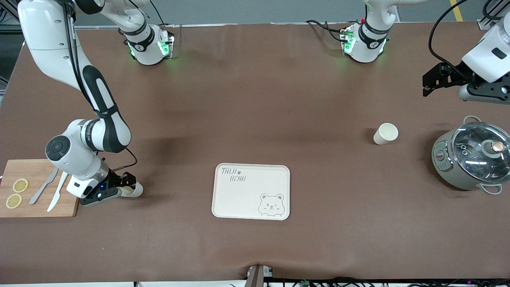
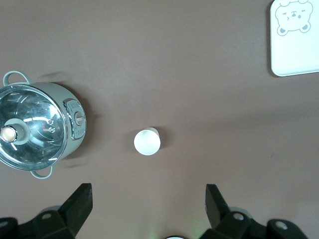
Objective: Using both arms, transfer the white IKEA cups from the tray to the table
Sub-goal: 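Lower the cup onto the table beside the cutting board with the right gripper, then open the right gripper and raise it away from the cup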
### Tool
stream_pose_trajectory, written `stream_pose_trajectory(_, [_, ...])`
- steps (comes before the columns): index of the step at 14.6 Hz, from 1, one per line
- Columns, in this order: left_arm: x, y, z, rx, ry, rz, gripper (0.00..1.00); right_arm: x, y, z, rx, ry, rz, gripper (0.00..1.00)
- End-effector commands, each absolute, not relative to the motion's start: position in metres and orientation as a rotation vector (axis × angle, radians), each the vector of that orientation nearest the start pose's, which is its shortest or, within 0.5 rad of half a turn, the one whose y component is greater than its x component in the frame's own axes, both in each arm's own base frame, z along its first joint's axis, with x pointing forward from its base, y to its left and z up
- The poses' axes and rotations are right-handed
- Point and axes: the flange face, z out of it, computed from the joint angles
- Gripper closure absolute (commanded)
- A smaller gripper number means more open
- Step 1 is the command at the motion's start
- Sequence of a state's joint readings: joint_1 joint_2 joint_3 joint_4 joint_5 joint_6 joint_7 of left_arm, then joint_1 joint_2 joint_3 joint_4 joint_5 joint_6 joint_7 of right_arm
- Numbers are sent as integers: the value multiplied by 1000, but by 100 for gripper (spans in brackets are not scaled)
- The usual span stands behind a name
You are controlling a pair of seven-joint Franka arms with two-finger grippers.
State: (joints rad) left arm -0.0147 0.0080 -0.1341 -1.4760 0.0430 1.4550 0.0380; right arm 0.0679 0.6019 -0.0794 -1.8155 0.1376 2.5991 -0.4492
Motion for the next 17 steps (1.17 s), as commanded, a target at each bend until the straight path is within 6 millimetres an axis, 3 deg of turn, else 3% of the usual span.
stream_pose_trajectory(1, [542, -75, 658, -3105, 261, 21, 0, 677, -13, 252, -3065, -536, -248, 0])
stream_pose_trajectory(9, [542, -75, 658, -3100, 272, 21, 0, 705, -34, 385, -3023, -477, -45, 0])
stream_pose_trajectory(17, [542, -72, 657, -3102, 267, 29, 0, 689, -49, 512, -3079, -236, 54, 0])
